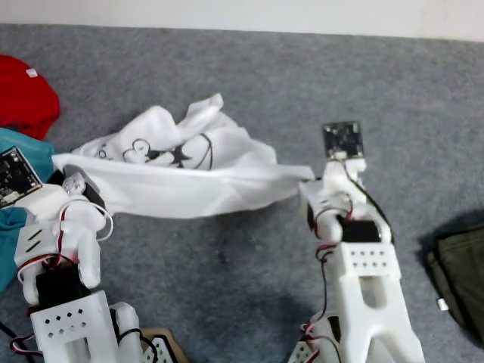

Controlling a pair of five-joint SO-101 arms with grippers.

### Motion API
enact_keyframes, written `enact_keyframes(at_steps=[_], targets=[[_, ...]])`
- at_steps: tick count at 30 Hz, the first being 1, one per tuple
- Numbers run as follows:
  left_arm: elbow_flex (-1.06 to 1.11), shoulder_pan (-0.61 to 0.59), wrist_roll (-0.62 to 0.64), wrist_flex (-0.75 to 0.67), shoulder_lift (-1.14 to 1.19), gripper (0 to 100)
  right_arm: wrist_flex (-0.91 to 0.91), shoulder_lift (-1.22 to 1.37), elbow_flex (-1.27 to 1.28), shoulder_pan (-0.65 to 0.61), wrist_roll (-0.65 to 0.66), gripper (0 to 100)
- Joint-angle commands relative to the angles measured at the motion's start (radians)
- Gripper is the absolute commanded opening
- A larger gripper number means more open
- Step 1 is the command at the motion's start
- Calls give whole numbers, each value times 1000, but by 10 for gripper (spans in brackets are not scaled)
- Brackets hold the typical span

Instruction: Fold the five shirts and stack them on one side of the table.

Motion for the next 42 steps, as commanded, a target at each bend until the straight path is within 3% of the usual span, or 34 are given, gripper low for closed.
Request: enact_keyframes(at_steps=[1,7,15,21,26,32,37,42], targets=[[-10,-8,14,-89,-5,6,-12,-110,-10,30,-18,6],[-8,64,14,-215,-4,6,36,-268,-19,-39,-18,6],[-122,176,14,-230,5,6,447,-338,-309,-65,-44,6],[-438,186,14,-9,223,6,679,-338,-559,-70,-69,6],[-719,133,15,115,407,6,684,-338,-714,-67,-60,6],[-992,101,17,196,443,6,682,-338,-934,-67,-14,6],[-1127,93,137,222,443,6,651,-338,-1067,-67,12,6],[-1193,61,155,222,443,6,581,-346,-1102,-68,104,6]])
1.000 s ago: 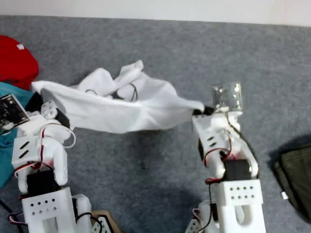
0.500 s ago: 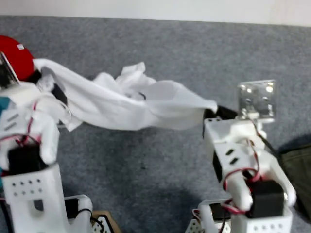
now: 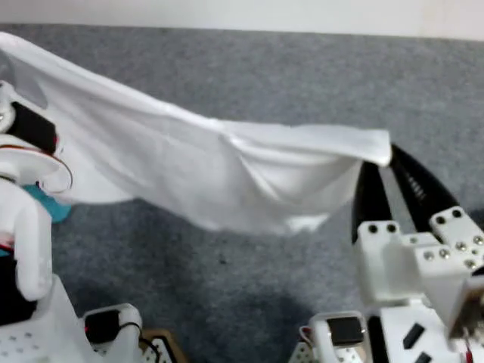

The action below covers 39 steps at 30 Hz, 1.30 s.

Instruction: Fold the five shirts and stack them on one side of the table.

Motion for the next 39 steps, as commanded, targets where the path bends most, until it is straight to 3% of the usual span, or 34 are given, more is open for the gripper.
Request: enact_keyframes(at_steps=[1,11,18,21,25,35,39], targets=[[-84,-58,21,-3,7,6,-61,-5,-47,-7,48,6],[-208,-74,21,32,-48,6,-45,1,-262,-4,44,6],[-28,-71,21,14,-74,6,105,113,-142,-4,41,6],[68,-51,23,-97,12,6,107,236,-73,-4,40,6],[117,-42,23,-206,176,6,-13,406,-28,-4,40,6],[104,2,21,-583,487,6,-532,702,-39,27,48,6],[31,16,21,-652,585,6,-607,734,-44,45,48,6]])
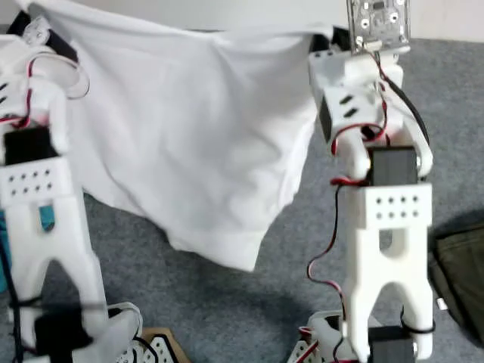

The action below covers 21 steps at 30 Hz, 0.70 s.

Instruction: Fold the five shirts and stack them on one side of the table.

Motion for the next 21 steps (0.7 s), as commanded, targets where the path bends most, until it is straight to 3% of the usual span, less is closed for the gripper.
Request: enact_keyframes(at_steps=[1,6,15,21], targets=[[-117,21,8,-75,76,6,-68,-21,-19,33,11,6],[-214,24,8,-64,71,6,-50,-120,-19,27,6,6],[-486,28,9,338,18,6,214,-243,-177,7,5,6],[-702,25,9,531,15,6,420,-245,-398,-22,11,6]])
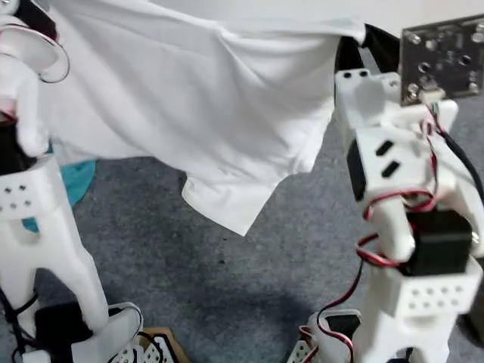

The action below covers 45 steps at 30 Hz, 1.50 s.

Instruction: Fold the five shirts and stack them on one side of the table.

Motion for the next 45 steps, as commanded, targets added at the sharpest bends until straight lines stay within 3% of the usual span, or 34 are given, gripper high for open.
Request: enact_keyframes(at_steps=[1,10,20,24,30,34,37,45], targets=[[-200,16,9,141,-38,6,104,-31,-170,-48,11,6],[-536,16,9,529,-36,6,377,-30,-441,-70,5,6],[-782,125,5,812,-38,6,664,-35,-479,-166,48,6],[-898,162,5,864,-38,6,708,-35,-593,-170,57,6],[-931,160,5,864,-25,6,707,-19,-664,-166,58,6],[-799,159,6,832,13,6,647,35,-601,-114,54,6],[-685,119,8,730,82,6,567,111,-542,-24,52,6],[-392,48,8,279,357,6,348,418,-435,7,52,6]])
